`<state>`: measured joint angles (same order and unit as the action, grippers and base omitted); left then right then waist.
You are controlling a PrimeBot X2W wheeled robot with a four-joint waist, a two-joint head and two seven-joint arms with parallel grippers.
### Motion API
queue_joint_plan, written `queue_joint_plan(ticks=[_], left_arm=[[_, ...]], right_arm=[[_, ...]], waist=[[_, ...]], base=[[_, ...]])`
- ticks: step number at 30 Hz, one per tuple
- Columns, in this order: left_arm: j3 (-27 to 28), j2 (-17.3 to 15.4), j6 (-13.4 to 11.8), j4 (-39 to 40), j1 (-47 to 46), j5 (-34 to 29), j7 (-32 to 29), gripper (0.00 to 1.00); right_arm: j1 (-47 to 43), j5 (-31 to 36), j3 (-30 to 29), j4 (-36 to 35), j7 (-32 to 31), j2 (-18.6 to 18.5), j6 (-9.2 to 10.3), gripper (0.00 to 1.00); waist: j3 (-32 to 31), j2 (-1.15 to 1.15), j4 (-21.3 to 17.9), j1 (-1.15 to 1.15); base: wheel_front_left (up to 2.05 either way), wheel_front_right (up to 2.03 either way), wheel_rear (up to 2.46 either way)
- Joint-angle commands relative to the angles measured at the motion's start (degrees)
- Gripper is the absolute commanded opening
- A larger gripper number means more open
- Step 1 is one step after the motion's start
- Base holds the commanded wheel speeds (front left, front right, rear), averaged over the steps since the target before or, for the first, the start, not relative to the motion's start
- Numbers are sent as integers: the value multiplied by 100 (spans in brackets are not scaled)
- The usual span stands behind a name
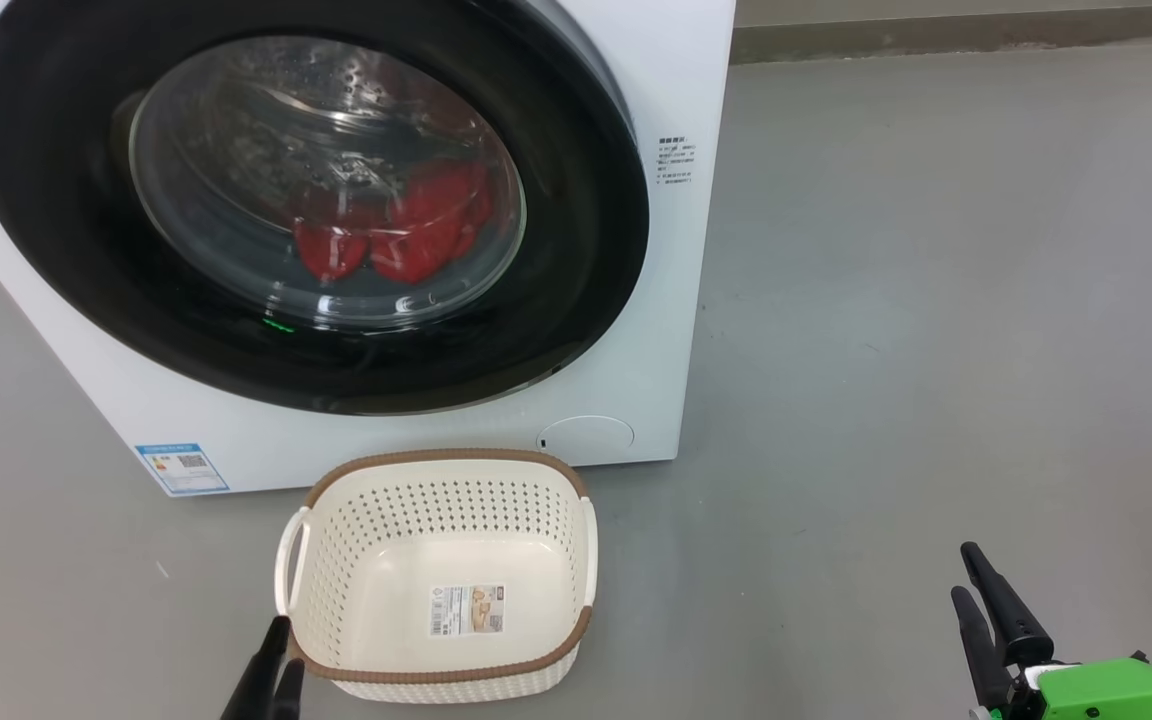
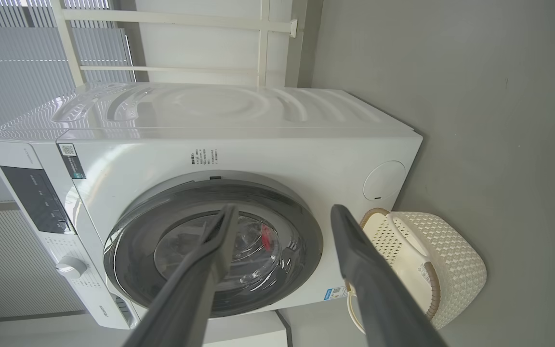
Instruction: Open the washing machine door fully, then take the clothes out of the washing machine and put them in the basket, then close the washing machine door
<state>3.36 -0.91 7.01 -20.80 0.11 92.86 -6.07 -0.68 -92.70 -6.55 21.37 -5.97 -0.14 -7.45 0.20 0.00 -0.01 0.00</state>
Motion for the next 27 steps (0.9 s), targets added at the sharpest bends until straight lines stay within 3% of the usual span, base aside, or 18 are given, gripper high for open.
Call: queue_joint_plan(ticks=[1, 15, 27], left_arm=[[-36, -46, 5, 120, -205, 10, 46, 100], [-285, -97, 10, 54, -451, -244, 289, 100], [-310, -84, -69, 142, -599, -1208, 493, 100]], right_arm=[[222, -3, 46, -131, 66, -68, 0, 100], [446, 192, 301, -83, 292, -92, 0, 100], [640, 862, 405, -29, 494, -111, -1, 100]], waist=[[-12, 0, -1, 8], [-23, 0, -6, 0], [-38, 0, -15, 0]], base=[[0, 0, 0], [0, 0, 0], [0, 0, 0]])
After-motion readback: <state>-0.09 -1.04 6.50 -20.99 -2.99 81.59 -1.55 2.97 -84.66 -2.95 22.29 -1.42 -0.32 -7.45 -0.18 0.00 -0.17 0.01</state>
